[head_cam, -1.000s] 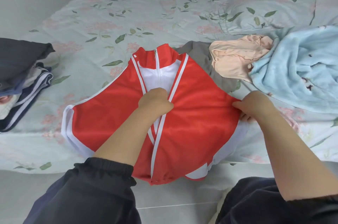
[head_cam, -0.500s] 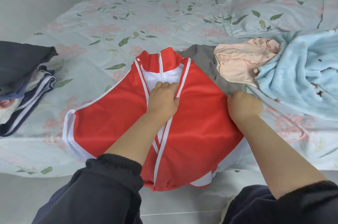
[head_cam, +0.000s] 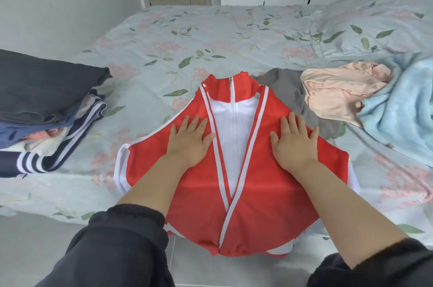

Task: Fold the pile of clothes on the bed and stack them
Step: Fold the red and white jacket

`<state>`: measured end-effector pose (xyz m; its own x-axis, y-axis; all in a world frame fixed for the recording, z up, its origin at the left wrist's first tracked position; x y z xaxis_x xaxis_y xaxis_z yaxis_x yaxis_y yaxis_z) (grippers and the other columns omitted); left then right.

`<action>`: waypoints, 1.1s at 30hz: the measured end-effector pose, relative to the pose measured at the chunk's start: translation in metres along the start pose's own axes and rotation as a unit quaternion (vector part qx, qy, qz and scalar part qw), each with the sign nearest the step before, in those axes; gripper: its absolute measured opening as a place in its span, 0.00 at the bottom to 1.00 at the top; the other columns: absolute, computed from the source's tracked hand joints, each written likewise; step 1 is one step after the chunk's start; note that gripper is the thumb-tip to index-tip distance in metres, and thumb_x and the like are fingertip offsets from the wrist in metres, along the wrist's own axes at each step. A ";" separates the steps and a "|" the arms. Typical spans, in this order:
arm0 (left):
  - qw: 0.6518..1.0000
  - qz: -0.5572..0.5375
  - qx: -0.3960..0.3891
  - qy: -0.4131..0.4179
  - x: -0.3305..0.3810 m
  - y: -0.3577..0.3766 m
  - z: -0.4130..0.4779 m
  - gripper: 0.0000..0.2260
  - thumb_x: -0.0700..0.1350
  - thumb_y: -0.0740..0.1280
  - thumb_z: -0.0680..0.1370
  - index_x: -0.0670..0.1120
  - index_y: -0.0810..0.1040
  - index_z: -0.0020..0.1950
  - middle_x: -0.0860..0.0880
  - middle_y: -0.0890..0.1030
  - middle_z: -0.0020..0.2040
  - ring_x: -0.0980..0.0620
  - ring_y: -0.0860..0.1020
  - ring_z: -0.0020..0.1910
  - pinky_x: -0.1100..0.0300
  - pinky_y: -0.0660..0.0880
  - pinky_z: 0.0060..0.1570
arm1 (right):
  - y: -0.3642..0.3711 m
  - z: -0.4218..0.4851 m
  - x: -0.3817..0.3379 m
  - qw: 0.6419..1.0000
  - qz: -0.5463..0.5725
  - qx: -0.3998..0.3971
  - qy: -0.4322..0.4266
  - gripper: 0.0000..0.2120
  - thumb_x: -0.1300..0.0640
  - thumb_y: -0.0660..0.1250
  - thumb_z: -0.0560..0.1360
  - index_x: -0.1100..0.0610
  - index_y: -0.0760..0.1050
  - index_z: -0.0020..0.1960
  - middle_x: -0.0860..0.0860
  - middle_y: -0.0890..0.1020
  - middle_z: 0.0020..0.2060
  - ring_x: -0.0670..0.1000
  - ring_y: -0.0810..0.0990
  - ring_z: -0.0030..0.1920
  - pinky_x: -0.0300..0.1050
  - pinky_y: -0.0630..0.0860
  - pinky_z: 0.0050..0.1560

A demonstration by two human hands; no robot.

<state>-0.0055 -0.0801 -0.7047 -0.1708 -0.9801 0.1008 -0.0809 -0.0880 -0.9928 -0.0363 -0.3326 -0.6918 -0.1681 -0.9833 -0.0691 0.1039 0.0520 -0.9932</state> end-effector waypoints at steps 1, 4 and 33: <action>1.000 0.002 0.000 0.001 -0.002 0.001 0.002 0.27 0.61 0.42 0.81 0.53 0.47 0.79 0.52 0.47 0.79 0.49 0.42 0.78 0.45 0.41 0.73 | 0.001 0.000 -0.010 1.000 -0.003 0.001 -0.018 0.29 0.43 0.44 0.80 0.54 0.50 0.78 0.52 0.49 0.78 0.53 0.44 0.77 0.62 0.42 0.73; 1.000 0.004 0.001 0.000 -0.004 0.002 0.012 0.27 0.61 0.41 0.81 0.54 0.47 0.79 0.52 0.46 0.79 0.49 0.42 0.78 0.44 0.40 0.73 | 0.005 0.004 -0.033 0.998 -0.012 0.002 -0.065 0.29 0.42 0.42 0.80 0.53 0.49 0.78 0.53 0.49 0.78 0.53 0.43 0.77 0.61 0.41 0.73; 0.683 -0.710 0.170 -0.010 -0.048 -0.040 0.150 0.12 0.28 0.64 0.75 0.44 0.80 0.42 0.51 0.82 0.33 0.54 0.79 0.34 0.62 0.77 0.39 | -0.012 0.160 0.000 0.772 0.621 0.128 0.048 0.15 0.72 0.63 0.71 0.53 0.75 0.35 0.43 0.77 0.27 0.40 0.71 0.28 0.31 0.67 0.30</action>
<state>0.1533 -0.0561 -0.6794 -0.1428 0.1341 0.9806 0.0822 -0.9857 0.1468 0.1196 -0.3610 -0.6645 0.1468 -0.1846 -0.9718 0.4309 0.8962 -0.1052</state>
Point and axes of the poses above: each hand's wrist, its own z-axis towards the middle knuckle, its own y-axis out of the palm, x = y × z, the point moved 9 cm from there along z, towards the middle knuckle
